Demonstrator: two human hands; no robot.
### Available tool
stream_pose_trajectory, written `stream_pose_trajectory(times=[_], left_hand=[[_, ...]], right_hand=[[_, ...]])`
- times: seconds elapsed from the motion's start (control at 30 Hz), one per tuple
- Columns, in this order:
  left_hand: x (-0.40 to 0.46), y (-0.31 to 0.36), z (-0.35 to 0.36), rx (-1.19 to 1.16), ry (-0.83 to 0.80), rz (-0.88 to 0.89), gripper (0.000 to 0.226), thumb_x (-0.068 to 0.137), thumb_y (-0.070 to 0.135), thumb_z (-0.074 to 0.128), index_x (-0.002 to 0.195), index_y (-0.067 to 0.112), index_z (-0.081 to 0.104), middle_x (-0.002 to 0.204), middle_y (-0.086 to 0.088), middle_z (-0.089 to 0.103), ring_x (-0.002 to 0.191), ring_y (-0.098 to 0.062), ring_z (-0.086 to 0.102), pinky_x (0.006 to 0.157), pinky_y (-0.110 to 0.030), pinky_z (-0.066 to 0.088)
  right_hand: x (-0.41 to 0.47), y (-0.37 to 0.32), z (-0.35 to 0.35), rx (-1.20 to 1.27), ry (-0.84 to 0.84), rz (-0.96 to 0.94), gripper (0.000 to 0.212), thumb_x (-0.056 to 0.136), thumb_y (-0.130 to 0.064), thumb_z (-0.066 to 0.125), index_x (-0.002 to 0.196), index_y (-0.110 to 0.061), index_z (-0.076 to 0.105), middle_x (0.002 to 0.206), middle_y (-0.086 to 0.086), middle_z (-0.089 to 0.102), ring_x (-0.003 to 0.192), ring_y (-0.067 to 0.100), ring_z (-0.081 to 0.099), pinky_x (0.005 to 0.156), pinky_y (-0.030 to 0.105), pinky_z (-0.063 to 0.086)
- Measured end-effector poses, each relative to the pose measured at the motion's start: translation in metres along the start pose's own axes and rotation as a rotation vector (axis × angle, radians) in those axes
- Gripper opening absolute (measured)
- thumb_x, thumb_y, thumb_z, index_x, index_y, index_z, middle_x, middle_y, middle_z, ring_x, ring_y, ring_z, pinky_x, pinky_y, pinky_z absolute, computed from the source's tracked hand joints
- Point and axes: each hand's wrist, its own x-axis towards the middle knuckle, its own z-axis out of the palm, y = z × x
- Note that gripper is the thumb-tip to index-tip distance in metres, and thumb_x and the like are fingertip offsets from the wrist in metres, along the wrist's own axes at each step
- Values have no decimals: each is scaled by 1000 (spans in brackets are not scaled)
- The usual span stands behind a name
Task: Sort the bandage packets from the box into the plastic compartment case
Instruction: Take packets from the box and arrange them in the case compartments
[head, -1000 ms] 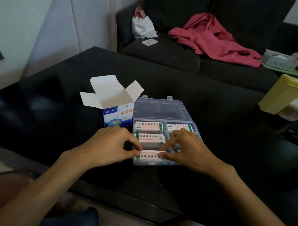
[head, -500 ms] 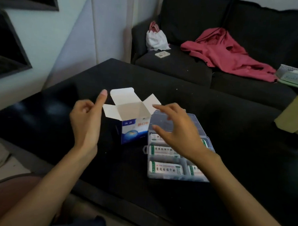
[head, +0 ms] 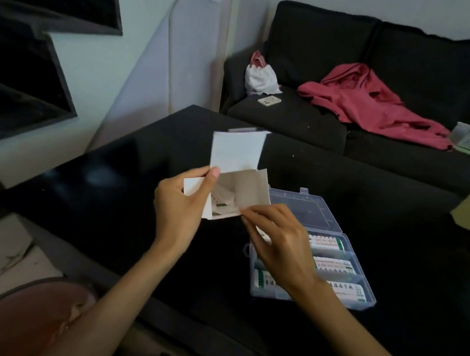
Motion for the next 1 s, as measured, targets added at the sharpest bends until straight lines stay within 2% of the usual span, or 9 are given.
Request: stream_pose_trajectory(times=[0.13,0.2,0.3,0.4,0.5,0.67,0.83,0.93,1.0], left_hand=[[6,-17,-5,0,-74,-182,17,82,32,70,91,19,75,78,13,72,77,-6,69,69,-24,54],[6,-18,-6,2,-109,-180,19,84,31,69,92,15,76,77,9,72,75,-6,69,66,-22,53],[7,-16,-9,13,-167,-199,22,84,31,68,92,12,77,80,0,74,78,-15,70,71,-33,56],[12,-17,-16,8,-201,-239,16,83,27,70,90,15,78,82,2,75,82,-13,69,74,-32,54],[14,-13,-19,26,-211,-101,15,85,22,68,94,13,76,87,5,74,83,-2,67,72,-19,49],[13,-4,-22,-38,-107,126,16,86,15,65,100,18,71,97,12,69,87,9,63,73,-8,48],[14,-24,-26,245,-234,-82,13,77,53,67,83,43,71,88,19,72,93,-2,65,93,-39,50],[16,-26,-26,264,-256,-153,59,62,74,53,74,19,70,74,-8,70,73,-9,59,88,-42,49],[17,-27,-26,264,-249,-172,61,61,75,50,66,17,66,72,-14,66,69,-11,54,86,-43,50]], right_hand=[[-2,-11,-1,108,-102,128,21,86,-25,60,102,-18,72,96,-4,72,78,8,66,70,20,57],[2,-16,-6,179,-55,190,20,85,-21,60,101,-18,72,92,-4,73,71,6,66,62,24,58],[14,-29,-15,179,-20,190,18,83,-16,61,96,-16,73,85,-1,73,64,11,66,57,26,57],[31,-44,-16,16,-241,188,18,88,-11,58,98,-15,71,95,4,71,81,22,68,70,36,57],[38,-45,-19,-53,-320,252,21,93,-15,52,107,-17,68,111,4,67,98,25,64,82,37,53],[36,-29,-16,88,-155,228,15,90,-19,60,91,-16,74,94,1,72,82,15,65,74,26,55],[18,-15,3,77,-414,255,23,94,-21,51,104,-18,72,105,4,66,99,17,56,81,27,49],[12,-15,8,101,-463,239,25,94,-20,51,112,-22,69,108,0,68,102,12,54,86,28,48],[12,-16,8,111,-457,238,26,94,-18,51,113,-22,69,110,-2,68,103,13,56,87,26,48]])
